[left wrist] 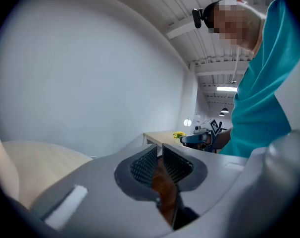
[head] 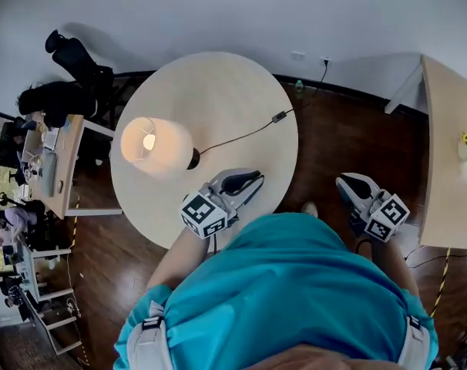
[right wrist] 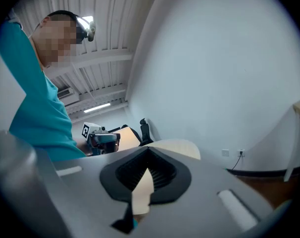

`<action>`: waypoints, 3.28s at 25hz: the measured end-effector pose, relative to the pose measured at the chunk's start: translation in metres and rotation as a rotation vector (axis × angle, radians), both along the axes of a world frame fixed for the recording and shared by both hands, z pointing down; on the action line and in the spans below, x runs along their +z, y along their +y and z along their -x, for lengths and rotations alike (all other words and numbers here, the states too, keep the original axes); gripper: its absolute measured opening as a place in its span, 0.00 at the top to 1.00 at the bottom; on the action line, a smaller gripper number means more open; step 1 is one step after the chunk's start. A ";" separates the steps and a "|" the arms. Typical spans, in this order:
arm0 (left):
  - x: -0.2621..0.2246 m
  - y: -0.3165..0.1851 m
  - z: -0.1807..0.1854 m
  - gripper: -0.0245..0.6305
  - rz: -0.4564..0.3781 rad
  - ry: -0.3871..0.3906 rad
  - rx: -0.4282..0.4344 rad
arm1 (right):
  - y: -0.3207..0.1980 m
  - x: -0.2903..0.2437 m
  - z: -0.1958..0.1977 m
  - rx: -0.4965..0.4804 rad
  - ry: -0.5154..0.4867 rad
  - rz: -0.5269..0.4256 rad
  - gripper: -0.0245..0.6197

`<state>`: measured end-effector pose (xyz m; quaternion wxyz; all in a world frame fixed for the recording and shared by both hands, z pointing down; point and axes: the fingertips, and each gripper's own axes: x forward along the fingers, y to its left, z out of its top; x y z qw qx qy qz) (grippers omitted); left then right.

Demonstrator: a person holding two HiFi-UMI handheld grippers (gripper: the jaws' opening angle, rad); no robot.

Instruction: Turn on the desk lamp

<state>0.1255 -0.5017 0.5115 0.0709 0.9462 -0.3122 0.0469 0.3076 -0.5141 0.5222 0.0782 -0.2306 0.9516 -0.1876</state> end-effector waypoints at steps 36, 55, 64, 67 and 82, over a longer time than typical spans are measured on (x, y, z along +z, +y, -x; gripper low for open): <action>-0.033 0.611 0.082 0.80 0.035 0.222 0.331 | 0.677 -0.052 0.069 0.421 -0.012 -0.121 0.96; 0.025 0.857 0.390 0.80 -0.150 0.142 0.227 | 0.878 -0.003 0.362 0.298 0.033 -0.153 0.96; 0.025 0.904 0.560 0.80 -0.106 0.216 0.180 | 0.941 -0.020 0.522 0.267 0.108 -0.134 0.96; 0.024 0.936 0.576 0.80 -0.116 0.235 0.196 | 0.977 -0.025 0.543 0.271 0.118 -0.164 0.96; 0.034 1.123 0.327 0.80 -0.054 0.249 0.200 | 1.181 0.020 0.323 0.238 0.091 -0.239 0.96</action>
